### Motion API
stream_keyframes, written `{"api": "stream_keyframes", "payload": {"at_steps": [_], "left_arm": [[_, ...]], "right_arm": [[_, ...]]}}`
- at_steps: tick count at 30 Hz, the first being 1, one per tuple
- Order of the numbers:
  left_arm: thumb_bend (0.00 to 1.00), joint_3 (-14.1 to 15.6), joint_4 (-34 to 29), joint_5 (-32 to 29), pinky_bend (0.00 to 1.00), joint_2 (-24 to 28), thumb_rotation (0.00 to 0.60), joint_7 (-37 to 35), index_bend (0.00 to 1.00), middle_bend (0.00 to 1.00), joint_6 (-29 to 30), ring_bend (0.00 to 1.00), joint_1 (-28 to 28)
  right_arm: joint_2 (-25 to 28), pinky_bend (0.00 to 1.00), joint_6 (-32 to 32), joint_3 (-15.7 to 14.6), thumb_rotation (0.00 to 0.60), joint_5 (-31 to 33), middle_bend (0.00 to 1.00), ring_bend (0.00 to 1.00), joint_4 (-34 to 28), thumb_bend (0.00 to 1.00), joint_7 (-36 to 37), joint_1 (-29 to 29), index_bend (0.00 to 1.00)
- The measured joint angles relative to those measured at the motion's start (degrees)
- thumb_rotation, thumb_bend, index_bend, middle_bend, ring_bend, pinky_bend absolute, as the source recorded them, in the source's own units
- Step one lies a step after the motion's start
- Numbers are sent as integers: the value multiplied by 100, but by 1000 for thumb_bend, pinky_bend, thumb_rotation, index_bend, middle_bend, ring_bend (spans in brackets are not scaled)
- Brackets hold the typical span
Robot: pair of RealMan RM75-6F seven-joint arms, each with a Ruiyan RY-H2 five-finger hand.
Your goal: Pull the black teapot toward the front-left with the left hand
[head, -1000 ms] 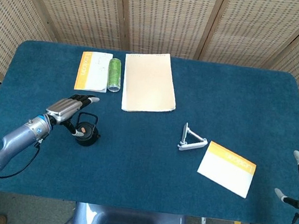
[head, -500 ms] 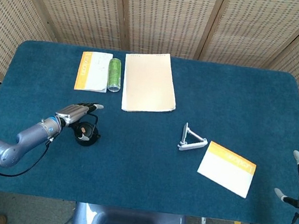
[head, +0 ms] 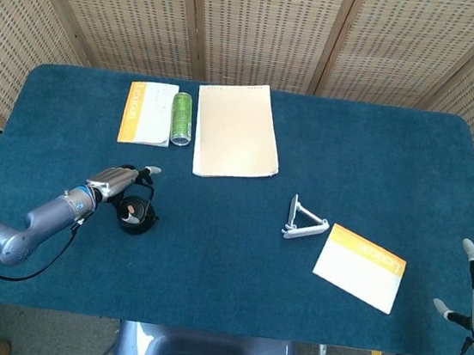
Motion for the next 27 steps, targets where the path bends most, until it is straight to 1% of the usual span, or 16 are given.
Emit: {"api": "stream_keyframes", "payload": {"at_steps": [5, 8, 11, 14, 20, 23, 27], "left_arm": [[70, 18, -91, 97, 0, 108, 600, -23, 0, 315, 87, 307, 55], [70, -11, -231, 169, 0, 229, 600, -152, 0, 316, 93, 309, 135], [71, -78, -470, 381, 0, 424, 600, -329, 0, 315, 91, 309, 279], [70, -164, -724, 740, 0, 623, 600, -535, 0, 315, 136, 309, 479], [70, -255, -1222, 1762, 0, 1054, 600, -986, 0, 316, 425, 309, 941], [70, -218, -1464, 2333, 0, 1286, 600, -1208, 0, 315, 587, 309, 1131], [70, -13, -1827, 3188, 0, 1624, 600, -1403, 16, 314, 908, 309, 1370]], "right_arm": [[-3, 0, 5, -7, 600, -9, 0, 0, -16, 0, -4, -1, 0], [0, 0, 16, -12, 600, -26, 0, 0, -29, 0, -3, -4, 0], [8, 0, 29, -18, 600, -40, 0, 0, -46, 0, 6, -12, 0], [15, 0, 42, -21, 600, -52, 0, 0, -58, 0, 14, -17, 0], [28, 0, 60, -32, 600, -88, 0, 0, -89, 0, 27, -23, 0], [33, 0, 73, -40, 600, -110, 0, 0, -101, 0, 30, -29, 0], [41, 0, 104, -57, 600, -156, 0, 0, -127, 0, 28, -41, 0]]}}
